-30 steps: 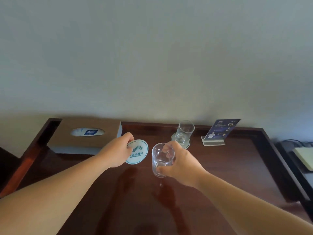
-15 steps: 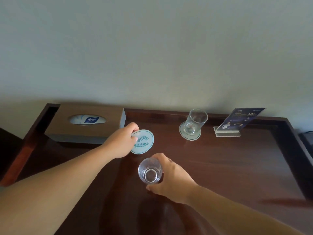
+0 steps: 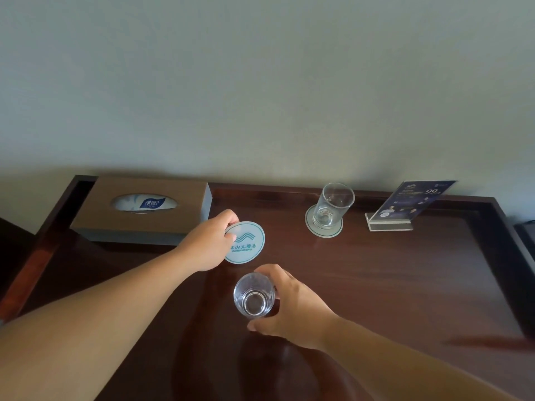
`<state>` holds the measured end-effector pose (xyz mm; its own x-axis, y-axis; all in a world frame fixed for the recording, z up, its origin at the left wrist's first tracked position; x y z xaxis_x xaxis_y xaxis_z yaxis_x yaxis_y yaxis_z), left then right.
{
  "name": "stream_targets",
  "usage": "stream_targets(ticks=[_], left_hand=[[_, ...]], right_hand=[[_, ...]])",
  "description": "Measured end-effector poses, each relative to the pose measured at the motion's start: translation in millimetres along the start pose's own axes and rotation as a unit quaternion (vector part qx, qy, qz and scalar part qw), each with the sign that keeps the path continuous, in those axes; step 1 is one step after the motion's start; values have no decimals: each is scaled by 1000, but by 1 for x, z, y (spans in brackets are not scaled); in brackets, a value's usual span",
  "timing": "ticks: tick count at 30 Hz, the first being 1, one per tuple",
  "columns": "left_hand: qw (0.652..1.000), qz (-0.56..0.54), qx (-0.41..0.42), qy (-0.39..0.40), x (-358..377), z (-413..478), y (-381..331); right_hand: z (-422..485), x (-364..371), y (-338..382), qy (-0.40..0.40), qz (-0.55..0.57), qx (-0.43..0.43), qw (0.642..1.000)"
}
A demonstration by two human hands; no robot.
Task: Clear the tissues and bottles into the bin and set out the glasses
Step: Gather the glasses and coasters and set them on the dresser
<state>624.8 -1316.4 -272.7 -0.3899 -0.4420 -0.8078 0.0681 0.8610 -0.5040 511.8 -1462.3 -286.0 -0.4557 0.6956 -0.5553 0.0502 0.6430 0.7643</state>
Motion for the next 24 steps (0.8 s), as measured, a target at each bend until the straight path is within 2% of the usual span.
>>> stream_targets(ticks=[4,8,10,12,16,24], left_hand=[[1000,-10,5,-10,-4,4,-1],[999,-43,9,-16,-9,8,-2],[996,-89,12,-15,-10,10,-5],[991,-133,18,-10,-10,11,-9],[985,-172,28,4,-5,17,-16],[979,-204,-6,-16,3,44,-1]], right_hand=[[-1,-14,2,6,51,-20,998],[6,-49,1,-81,141,-21,986],[17,-68,-8,-151,134,22,979],[31,-77,-18,-182,117,84,973],[55,-72,-27,-167,190,141,957],[83,-74,-53,-204,253,202,924]])
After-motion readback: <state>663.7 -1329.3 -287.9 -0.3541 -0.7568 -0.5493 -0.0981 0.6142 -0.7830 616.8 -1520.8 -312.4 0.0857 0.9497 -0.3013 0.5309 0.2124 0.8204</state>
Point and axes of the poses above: each hand's wrist, its own z-axis towards the middle knuckle, its own x-axis out of the palm, y = z × x, the point moved 8 cm from there along z, towards the middle knuckle
